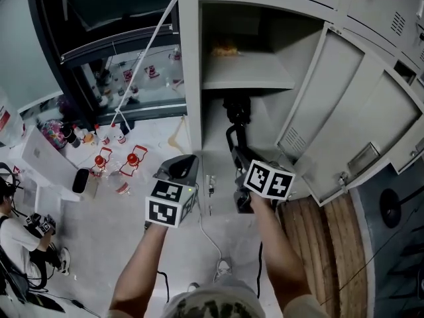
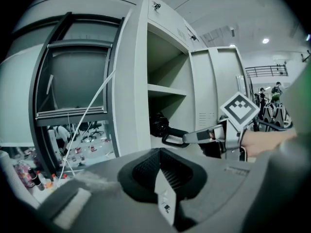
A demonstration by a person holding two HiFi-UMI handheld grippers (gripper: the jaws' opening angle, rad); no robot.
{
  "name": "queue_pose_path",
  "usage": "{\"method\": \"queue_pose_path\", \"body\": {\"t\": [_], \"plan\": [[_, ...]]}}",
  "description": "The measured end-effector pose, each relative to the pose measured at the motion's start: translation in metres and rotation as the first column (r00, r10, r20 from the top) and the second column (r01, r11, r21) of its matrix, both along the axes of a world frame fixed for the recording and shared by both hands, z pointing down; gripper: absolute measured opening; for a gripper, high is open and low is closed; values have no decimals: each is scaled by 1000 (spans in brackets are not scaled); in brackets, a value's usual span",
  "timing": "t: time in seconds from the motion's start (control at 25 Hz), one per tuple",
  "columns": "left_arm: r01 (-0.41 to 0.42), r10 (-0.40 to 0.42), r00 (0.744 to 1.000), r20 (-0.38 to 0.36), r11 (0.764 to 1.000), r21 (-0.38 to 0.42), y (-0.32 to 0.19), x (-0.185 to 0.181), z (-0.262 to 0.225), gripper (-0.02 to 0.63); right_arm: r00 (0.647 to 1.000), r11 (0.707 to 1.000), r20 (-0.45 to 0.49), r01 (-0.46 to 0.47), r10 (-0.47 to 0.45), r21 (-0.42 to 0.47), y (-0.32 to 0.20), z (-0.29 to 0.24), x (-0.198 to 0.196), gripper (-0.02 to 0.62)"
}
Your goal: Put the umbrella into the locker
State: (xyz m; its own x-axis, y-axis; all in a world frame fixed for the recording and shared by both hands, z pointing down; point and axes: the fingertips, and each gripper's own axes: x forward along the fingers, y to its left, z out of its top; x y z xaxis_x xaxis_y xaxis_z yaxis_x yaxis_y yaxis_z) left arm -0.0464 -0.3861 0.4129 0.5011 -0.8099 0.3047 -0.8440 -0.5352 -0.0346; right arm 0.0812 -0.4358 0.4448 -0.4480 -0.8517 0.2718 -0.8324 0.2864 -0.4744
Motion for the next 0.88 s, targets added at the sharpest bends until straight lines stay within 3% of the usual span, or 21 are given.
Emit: {"method": "queue_pose_path", "body": {"t": [0.2, 0.52, 0.88], "plan": [[10, -10, 1000, 11, 1000, -2, -9, 1, 2, 5, 996, 1000, -93, 7, -6, 15, -29, -7, 6, 117], [45, -44, 998, 34, 999, -19, -29, -8, 8, 5, 990, 1000, -142, 23, -23, 0, -72, -6, 6, 120], [32, -32, 999, 29, 999, -10, -27, -9, 0, 5, 975, 1000, -221, -21, 19, -4, -69, -7, 16, 175]]}}
